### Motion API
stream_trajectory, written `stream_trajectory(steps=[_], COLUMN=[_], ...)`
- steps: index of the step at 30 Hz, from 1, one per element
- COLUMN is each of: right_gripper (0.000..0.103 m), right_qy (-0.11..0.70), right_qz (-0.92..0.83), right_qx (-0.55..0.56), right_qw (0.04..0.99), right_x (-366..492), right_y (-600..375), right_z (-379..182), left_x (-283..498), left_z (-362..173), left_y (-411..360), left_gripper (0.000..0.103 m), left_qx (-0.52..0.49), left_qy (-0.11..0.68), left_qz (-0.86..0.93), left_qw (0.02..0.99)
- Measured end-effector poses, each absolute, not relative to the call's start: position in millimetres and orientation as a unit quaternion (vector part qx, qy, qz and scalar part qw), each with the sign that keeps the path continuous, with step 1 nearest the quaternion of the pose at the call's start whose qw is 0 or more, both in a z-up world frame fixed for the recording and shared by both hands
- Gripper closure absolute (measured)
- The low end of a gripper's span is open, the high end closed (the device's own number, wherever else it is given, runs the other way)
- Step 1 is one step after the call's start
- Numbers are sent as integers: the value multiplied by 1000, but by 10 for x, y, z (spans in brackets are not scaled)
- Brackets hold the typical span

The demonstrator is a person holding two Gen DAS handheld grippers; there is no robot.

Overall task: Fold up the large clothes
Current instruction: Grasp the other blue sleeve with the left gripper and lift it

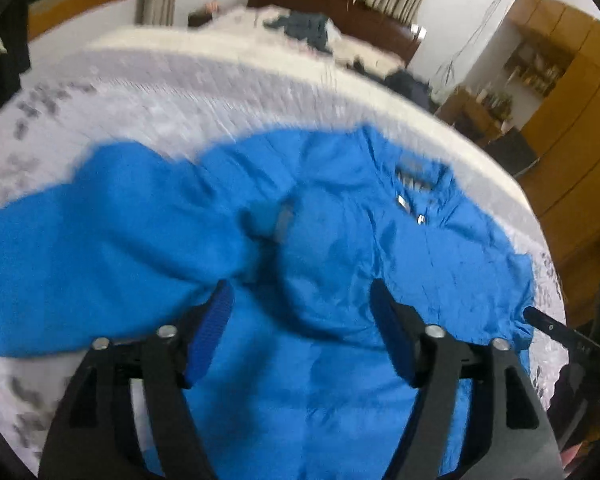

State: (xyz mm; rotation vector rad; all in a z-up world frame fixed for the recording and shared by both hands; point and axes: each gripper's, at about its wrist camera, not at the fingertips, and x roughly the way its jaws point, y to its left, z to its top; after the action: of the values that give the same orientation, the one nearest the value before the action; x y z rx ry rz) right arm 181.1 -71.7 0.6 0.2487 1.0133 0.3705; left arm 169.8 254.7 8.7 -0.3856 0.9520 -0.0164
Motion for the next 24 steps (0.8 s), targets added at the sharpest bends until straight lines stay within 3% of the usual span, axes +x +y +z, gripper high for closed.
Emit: stream_trajectory(steps=[5, 13, 24], right_gripper=[39, 39, 39], right_qy=[484, 502, 513], right_qz=[199, 203, 175], right_qx=[108, 97, 92], right_qw=[845, 835, 835], right_x=[1750, 1761, 1866], right_y=[-553, -407, -471], right_z=[81, -53, -264], left_x=[1137, 277, 418], left_z=[160, -303, -506], left_y=[3222, 4338, 5024], left_gripper=[21, 21, 23], left_qx=[-209, -292, -336], left_qy=[438, 442, 396], left_qz=[51, 182, 239], left_qw=[873, 829, 820])
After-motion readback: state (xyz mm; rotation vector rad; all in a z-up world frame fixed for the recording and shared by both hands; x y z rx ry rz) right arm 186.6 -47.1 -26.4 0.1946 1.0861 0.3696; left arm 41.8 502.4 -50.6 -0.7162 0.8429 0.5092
